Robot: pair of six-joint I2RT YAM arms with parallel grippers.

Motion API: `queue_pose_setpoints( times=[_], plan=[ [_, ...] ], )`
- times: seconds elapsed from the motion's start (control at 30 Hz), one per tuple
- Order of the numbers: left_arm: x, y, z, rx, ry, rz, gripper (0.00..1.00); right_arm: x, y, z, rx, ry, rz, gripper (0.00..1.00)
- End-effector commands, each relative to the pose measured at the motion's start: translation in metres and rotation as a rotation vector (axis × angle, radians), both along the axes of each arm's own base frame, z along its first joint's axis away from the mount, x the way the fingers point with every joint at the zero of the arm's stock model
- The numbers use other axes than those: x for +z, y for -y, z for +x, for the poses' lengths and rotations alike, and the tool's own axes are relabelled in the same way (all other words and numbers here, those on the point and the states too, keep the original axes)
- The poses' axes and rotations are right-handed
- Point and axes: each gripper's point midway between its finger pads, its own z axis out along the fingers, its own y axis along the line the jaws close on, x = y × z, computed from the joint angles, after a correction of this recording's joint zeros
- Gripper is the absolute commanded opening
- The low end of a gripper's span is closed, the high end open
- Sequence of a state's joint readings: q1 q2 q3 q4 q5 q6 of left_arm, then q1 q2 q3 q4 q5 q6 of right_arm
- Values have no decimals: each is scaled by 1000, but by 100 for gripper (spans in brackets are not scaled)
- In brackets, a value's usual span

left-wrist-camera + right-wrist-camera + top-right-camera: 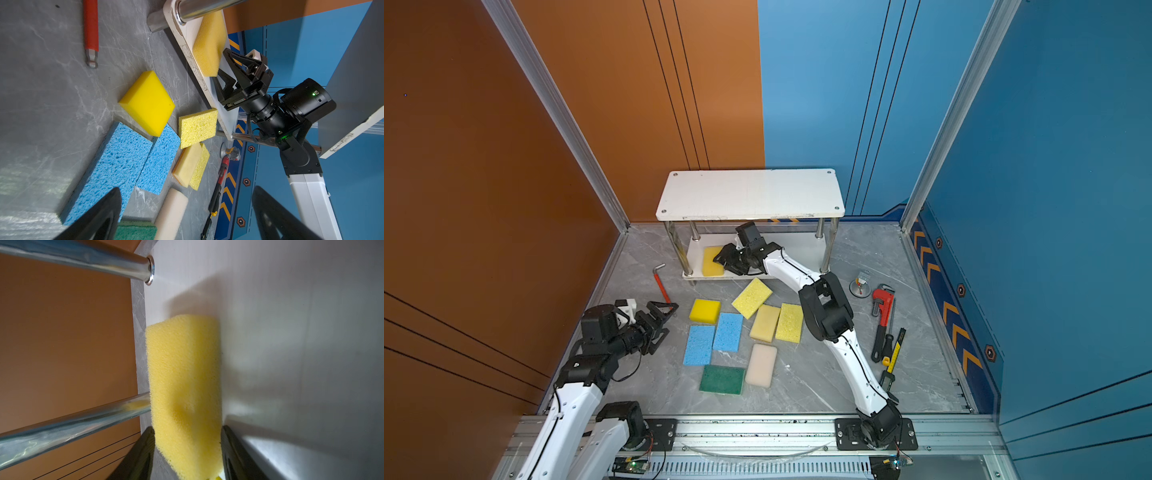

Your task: Place and organize the cleaning sponges onto the shelf

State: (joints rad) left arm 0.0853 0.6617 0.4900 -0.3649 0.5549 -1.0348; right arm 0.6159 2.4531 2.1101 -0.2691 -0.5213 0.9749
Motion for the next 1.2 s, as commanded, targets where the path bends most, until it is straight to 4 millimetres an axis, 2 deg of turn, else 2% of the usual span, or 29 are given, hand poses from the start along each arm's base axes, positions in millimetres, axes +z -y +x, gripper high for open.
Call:
queue_pose_setpoints(
  times=[0.0,0.3,0.6,0.73,0.9,1.0,1.17],
  plan=[
    [-3,1,-5,-25,-2,10,98,-24,-4,-2,-3,-56,-18,54],
    [-4,1,-5,-23,-4,10,98,-21,-20,-1,2,-59,10,54],
    [-4,-1,-7,-11,-2,7,98,-15,-19,-3,-3,-56,10,54],
    [-4,-2,-6,-6,-3,5,98,-9,-10,-1,-13,-40,-2,54],
    [-4,-2,-6,-7,-8,2,98,14,4,-9,4,24,-26,56],
    [-5,-2,-5,-12,-12,7,98,29,15,-20,12,67,-51,57],
    [-11,-2,-5,-20,-59,37,98,43,28,-46,55,101,-82,59]
  ],
)
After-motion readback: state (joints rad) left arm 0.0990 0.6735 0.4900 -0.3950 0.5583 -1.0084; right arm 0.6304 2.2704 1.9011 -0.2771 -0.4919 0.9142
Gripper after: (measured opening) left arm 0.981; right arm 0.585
